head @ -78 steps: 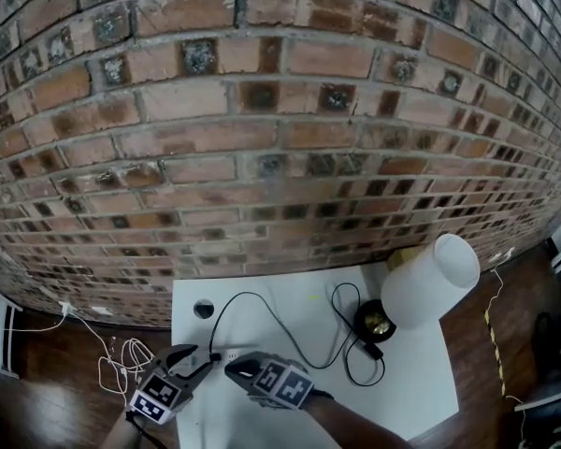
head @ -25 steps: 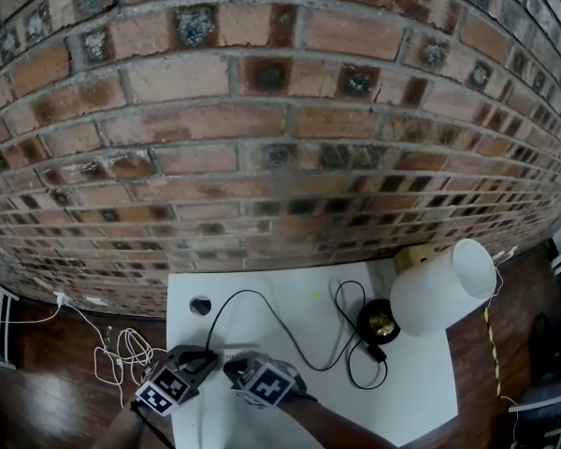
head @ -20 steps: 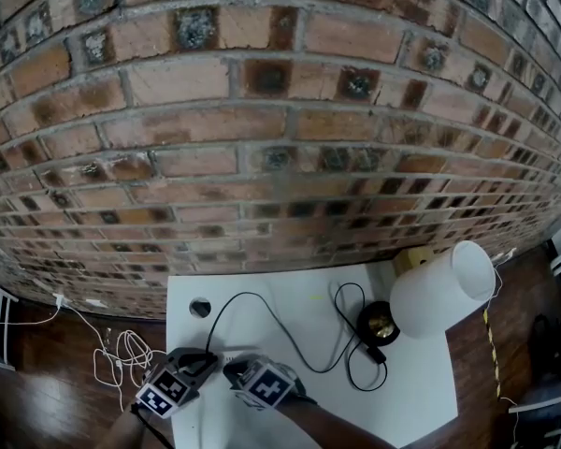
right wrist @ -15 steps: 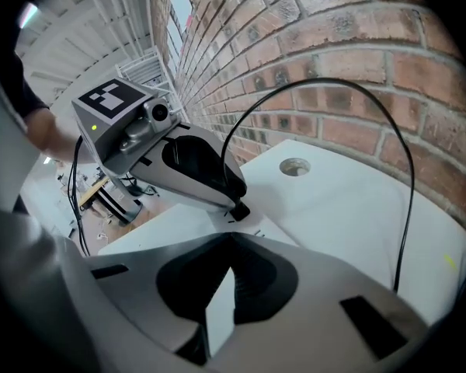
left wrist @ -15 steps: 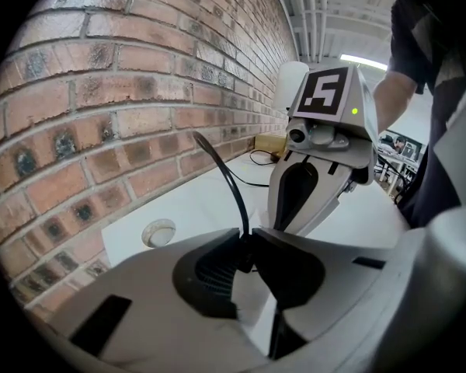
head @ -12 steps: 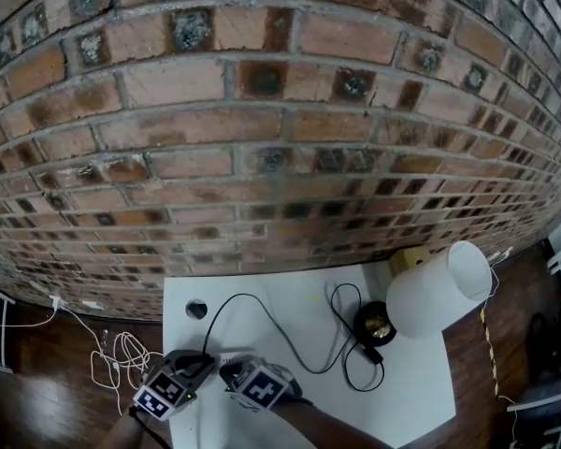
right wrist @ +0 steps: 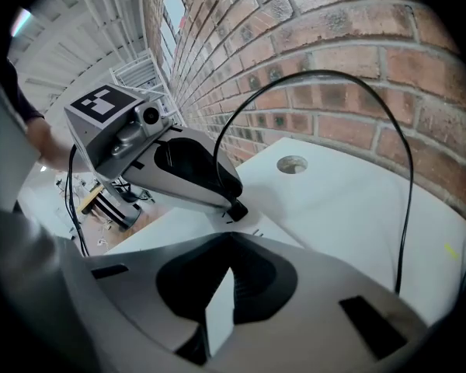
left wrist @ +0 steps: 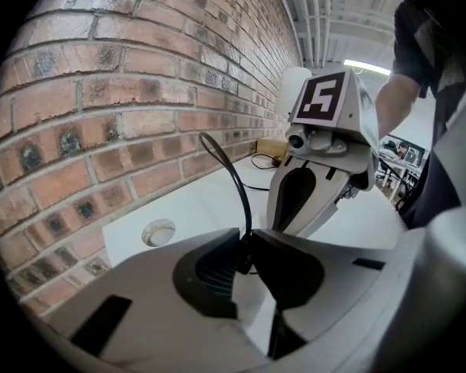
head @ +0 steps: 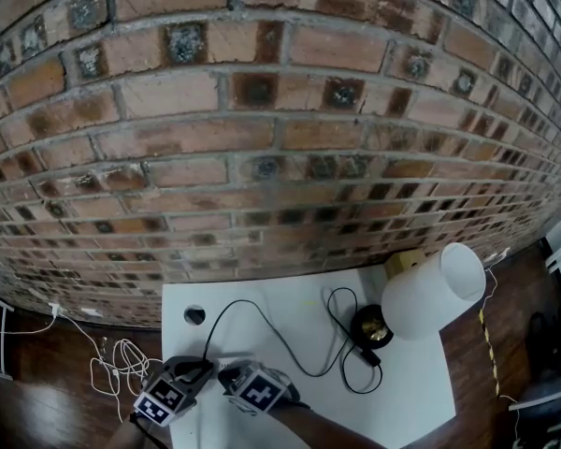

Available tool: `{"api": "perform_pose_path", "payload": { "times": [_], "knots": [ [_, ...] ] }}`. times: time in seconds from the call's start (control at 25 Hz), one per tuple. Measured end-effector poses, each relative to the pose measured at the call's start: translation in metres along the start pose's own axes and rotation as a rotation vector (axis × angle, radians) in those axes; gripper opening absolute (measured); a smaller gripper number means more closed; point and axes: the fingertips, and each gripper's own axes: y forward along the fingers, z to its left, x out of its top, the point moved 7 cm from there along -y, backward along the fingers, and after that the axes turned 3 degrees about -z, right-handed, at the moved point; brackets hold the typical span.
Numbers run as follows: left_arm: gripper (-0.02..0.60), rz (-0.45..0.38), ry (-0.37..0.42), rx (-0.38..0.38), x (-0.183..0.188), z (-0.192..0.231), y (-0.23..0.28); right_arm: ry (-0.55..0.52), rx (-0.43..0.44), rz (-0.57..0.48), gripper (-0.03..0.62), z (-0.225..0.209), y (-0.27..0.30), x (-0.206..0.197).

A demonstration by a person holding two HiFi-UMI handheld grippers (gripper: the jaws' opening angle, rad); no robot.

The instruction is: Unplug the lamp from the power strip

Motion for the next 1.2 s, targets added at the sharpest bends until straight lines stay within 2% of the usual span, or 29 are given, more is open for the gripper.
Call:
{"api": "perform_pose_path", "payload": {
  "times": [0.08, 0.24, 0.44, 0.68, 1.0, 1.2],
  "knots": [
    [0.071, -0.006, -0.002, 0.001, 0.000, -0.001, -0.001, -0.006, -0.005, -0.009, -0.003, 0.001, -0.001, 0.000],
    [0.071, -0.033, -0.068, 0.012, -0.002, 0.002, -0.004, -0.003, -0.011, -0.011, -0.003, 0.001, 0.000, 0.003],
    [0.070, -0.035, -0.081, 0.019, -0.002, 0.005, -0.003, 0.034, -0.004, 0.016, -0.003, -0.004, 0.001, 0.005],
    [0.069, -0.050, -0.160, 0.040, -0.003, 0.011, -0.001, 0.079, 0.004, 0.012, -0.003, -0.008, 0.004, 0.001],
    [0.067, -0.045, -0.127, 0.025, -0.001, 0.010, -0.002, 0.101, 0.020, 0.004, -0.003, -0.009, 0.007, 0.000],
    [0.062, -0.062, -0.154, 0.029, -0.003, 0.012, -0.003, 0.099, 0.010, -0.002, -0.003, -0.010, 0.007, 0.000]
  ]
}}
